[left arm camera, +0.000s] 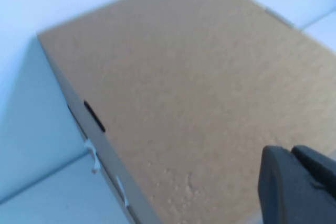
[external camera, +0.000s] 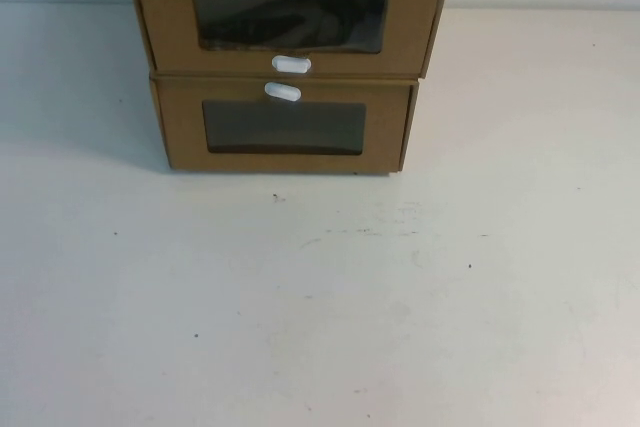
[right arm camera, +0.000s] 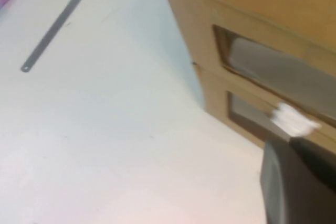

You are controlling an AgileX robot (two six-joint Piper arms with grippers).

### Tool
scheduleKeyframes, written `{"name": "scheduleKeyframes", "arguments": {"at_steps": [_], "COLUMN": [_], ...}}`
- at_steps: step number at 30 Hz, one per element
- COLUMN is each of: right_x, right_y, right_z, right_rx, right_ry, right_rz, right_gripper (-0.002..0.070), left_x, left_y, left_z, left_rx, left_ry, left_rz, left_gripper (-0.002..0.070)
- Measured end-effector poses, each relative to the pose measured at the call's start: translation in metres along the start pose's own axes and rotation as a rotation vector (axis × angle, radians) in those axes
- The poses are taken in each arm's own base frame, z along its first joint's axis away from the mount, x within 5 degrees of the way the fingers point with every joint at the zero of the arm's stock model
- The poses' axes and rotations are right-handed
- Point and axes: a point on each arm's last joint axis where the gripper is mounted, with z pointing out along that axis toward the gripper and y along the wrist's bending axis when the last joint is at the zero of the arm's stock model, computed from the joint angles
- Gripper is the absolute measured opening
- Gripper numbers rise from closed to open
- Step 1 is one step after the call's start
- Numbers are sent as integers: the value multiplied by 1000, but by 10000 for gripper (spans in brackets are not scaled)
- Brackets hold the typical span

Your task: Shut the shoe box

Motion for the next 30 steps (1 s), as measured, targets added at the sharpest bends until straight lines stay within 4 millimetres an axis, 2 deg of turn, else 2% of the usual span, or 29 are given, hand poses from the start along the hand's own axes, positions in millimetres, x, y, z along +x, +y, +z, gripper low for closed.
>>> {"name": "scheduleKeyframes", "arguments": {"at_steps": [7,10,13,15,17,20,24,27,30], "right_x": [4,13,33,53,81,127,190,232,271], "right_y": [26,39,55,63,71,77,77,72,62], "right_z": [-94,-133,-177,-200,-221,-236,-238,-228,-208], "right_rx": [154,199,242,263,274,279,282,286,290], "right_ry": [-39,-86,-135,-149,-151,-145,-209,-287,-355], "right_rz": [-33,-43,-59,-56,-53,-39,1,7,17], "right_gripper": [-12,-11,-11,-11,-11,-11,-11,-11,-11], "left_x": [-20,-19,-10,0,13,41,86,130,183], "left_y": [-23,-34,-45,-50,-56,-68,-96,-113,-124], "left_z": [-72,-97,-118,-125,-133,-142,-170,-180,-180], "left_rx": [-35,-39,-39,-48,-62,-78,-85,-110,-169], "left_ry": [-125,-139,-127,-123,-131,-166,-321,-420,-478], "left_rz": [28,31,20,11,8,2,19,18,-1], "left_gripper": [-5,-5,-5,-5,-5,-5,-5,-5,-5]}}
